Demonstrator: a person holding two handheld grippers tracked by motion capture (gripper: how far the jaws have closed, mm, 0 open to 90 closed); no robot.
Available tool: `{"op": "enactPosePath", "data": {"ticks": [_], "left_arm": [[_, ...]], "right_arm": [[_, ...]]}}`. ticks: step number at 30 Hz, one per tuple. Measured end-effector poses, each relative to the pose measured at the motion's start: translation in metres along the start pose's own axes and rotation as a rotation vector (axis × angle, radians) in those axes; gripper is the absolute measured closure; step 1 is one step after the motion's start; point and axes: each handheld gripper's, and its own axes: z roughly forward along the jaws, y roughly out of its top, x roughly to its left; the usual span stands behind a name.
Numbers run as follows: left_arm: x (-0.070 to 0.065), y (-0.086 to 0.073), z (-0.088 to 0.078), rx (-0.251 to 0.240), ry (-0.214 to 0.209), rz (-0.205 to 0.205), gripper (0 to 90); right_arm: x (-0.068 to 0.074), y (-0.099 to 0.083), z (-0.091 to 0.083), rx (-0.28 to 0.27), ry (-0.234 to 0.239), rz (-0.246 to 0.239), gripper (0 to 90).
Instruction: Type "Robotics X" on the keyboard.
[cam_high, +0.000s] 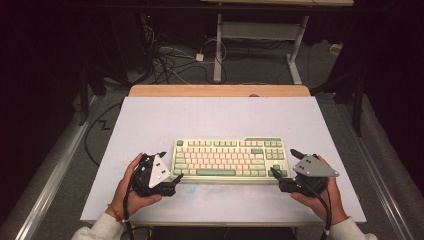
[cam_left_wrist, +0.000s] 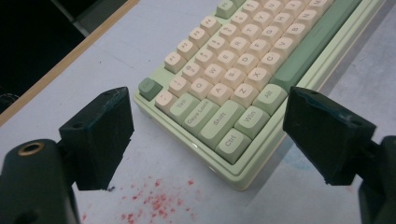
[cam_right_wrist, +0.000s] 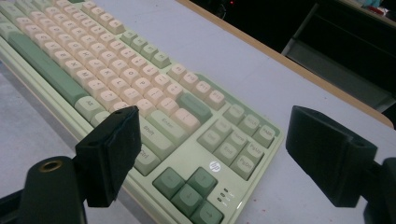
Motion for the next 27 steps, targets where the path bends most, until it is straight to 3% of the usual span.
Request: {"op": "enactPosePath", "data": {"ticks": [10,13,15,27], "left_arm": [[0.004,-0.02,-0.006,0.037,0.027,-0.006,15.3],[0.005,-0.026,-0.006,0.043,0.018,-0.02,15.4],[0.005,-0.031,-0.007,0.051,0.038,-0.009,15.4],[0.009,-0.053,-0.012,0.067,0.02,-0.065,15.4]], "right_arm": [[-0.004,-0.011,-0.006,0.012,-0.011,0.016,18.5],[-0.005,-0.014,-0.006,0.011,-0.014,0.014,18.4],[-0.007,-0.017,-0.006,0.015,-0.014,0.019,18.4],[-0.01,-0.038,-0.012,0.022,-0.056,0.08,18.7]]}}
